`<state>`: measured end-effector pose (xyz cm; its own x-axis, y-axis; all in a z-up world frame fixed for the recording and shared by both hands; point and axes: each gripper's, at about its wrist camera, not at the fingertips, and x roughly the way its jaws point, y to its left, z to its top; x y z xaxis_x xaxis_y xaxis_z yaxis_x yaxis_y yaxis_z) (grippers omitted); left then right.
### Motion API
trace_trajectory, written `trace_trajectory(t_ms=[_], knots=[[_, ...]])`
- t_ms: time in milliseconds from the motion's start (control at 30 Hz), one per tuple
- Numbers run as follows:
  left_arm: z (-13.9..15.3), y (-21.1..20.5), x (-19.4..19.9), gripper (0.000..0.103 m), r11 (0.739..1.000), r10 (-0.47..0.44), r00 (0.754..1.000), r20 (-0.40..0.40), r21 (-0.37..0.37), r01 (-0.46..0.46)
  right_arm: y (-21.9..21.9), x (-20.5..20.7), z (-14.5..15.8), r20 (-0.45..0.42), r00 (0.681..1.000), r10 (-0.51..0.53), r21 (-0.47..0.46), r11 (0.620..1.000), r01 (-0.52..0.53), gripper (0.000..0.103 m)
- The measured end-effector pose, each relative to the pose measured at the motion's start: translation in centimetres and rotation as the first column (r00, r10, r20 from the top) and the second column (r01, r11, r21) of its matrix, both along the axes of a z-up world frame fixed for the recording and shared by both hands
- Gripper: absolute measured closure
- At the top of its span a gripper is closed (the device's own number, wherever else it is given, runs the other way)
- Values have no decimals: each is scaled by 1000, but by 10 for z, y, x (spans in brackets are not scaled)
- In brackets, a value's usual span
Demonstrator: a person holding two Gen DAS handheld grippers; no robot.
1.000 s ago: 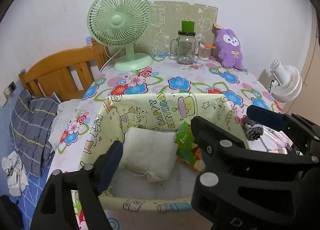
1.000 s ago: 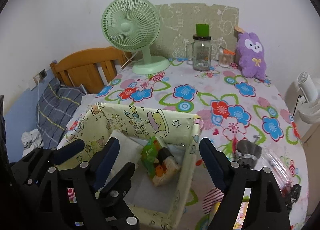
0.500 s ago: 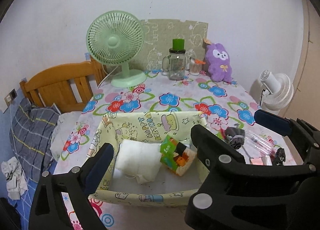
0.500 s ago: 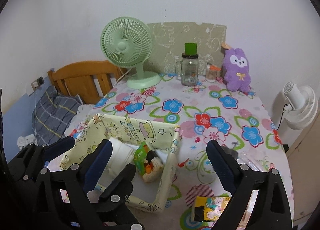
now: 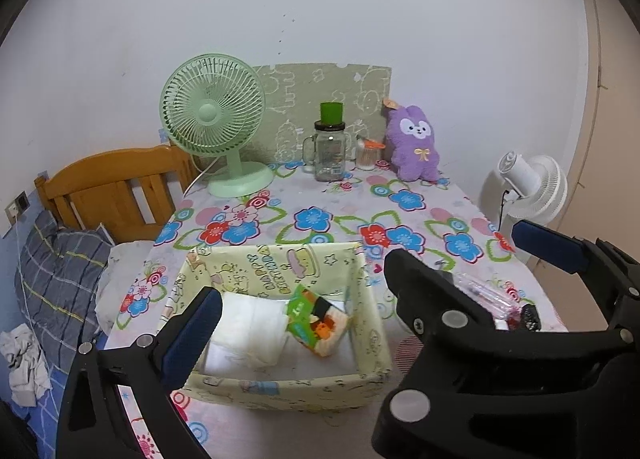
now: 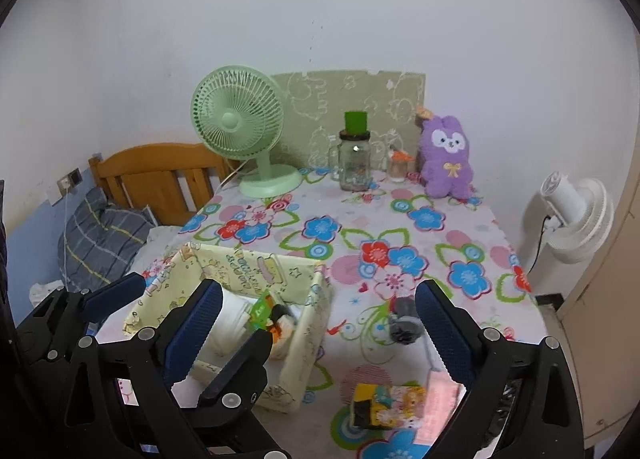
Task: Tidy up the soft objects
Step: 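Withdraw the left tool from the box toward the yellow cartoon pouch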
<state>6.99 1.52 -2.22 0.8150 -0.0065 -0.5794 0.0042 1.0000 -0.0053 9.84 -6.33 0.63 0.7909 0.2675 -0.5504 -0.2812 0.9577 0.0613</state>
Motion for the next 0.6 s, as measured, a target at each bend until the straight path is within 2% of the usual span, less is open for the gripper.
trace_trajectory(t_ms=[133,600], knots=[[3,-10,-5,0,1000,-16,1000,20,-1,16,-12,-6,4,22,1000,-22,-1,1000,22,0],[3,-52,-11,0,998,-66,997,49,7,66,-55,-23,5,56,993,-100,18,995,99,0]])
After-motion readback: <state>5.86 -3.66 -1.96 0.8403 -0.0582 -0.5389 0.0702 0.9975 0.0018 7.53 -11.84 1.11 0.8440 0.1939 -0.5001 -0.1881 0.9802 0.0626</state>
